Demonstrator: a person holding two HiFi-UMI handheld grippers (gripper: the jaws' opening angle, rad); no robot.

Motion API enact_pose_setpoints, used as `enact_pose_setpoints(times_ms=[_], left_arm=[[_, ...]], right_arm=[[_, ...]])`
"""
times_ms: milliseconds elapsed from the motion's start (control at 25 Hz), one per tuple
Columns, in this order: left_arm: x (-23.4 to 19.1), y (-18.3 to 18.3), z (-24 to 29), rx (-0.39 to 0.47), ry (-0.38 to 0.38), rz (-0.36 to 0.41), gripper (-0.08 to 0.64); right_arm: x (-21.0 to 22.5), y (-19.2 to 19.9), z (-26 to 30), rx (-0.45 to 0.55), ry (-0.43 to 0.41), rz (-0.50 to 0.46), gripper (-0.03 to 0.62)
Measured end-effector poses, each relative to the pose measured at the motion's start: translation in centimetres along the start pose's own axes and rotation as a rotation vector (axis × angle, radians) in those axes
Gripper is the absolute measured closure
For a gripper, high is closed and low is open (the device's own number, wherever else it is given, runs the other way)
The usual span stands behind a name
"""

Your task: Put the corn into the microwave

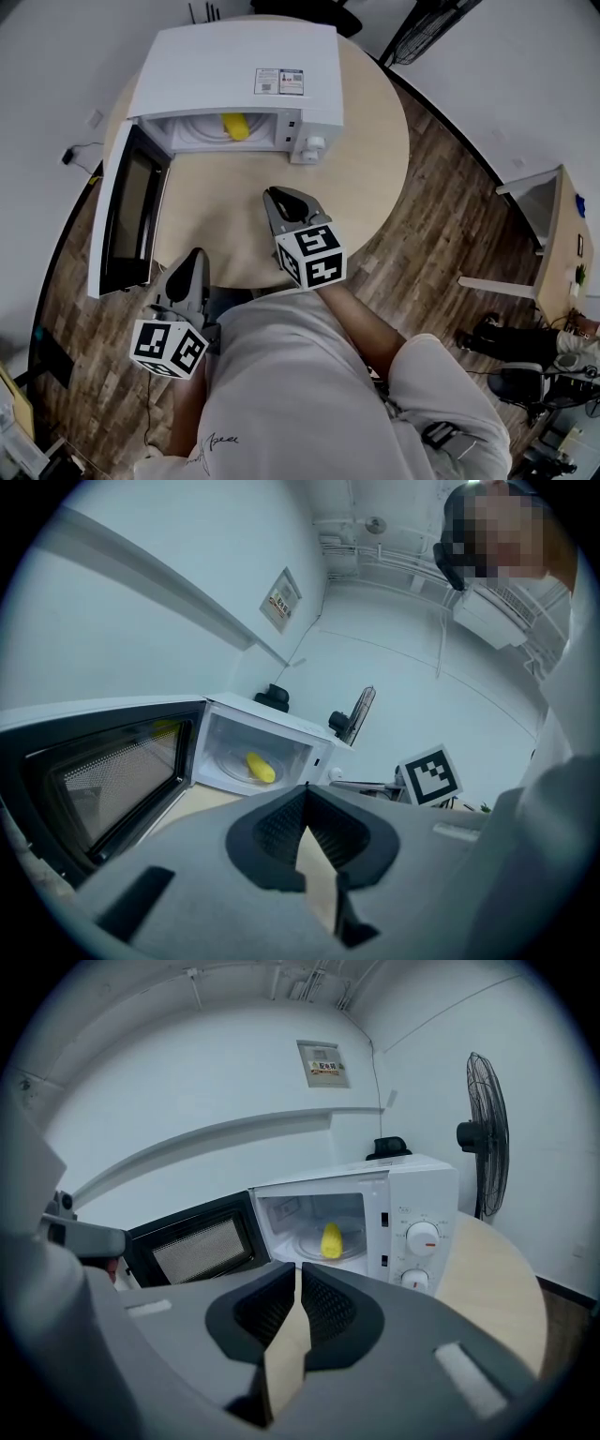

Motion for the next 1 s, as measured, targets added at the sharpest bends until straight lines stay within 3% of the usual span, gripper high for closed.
enact_pose_setpoints(times_ms=[360, 640, 1000], left_arm=[[-0.6, 0.0, 0.2, -0.008, -0.003, 0.004, 0.569], [-1.8, 0.6, -0.9, 0.023, -0.036, -0.056, 0.569], [-2.9, 0.9, -1.7, -0.005, -0.083, -0.028, 0.569]], right_arm=[[0.4, 1.1, -1.8, -0.041, -0.006, -0.004, 0.568], [0.5, 1.3, -2.8, -0.047, -0.069, -0.012, 0.580], [0.4, 1.2, -4.7, -0.058, -0.093, 0.036, 0.580]])
Point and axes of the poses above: the fingertips, and each gripper's own axes: z forward along the fingers, x to its right, y out of its underside, the point moved 10 cm from there along -z, backward along the fingers, and after that the axes turned 14 degrees about y, right-handed, at the moved point
